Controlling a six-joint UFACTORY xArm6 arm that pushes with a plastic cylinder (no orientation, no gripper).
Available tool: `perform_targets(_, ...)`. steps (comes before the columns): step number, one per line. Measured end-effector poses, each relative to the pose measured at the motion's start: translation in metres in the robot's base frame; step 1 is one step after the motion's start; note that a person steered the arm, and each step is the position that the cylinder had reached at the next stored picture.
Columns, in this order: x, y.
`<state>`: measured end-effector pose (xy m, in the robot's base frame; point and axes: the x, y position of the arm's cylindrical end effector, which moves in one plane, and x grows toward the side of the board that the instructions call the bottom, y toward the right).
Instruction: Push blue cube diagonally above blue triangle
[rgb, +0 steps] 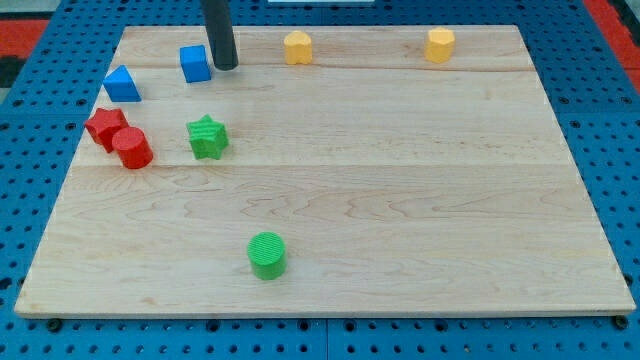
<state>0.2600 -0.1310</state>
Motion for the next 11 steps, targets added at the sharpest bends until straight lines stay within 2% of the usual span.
perform_targets(1,-0.013,-0.016)
perform_targets(3,0.014,0.009)
perform_targets(4,0.016,-0.022)
perform_targets(6,0.033,-0.026)
perform_targets(7,0.038,-0.047)
perform_targets(10,-0.027,-0.048)
perform_targets(11,-0.030,-0.048)
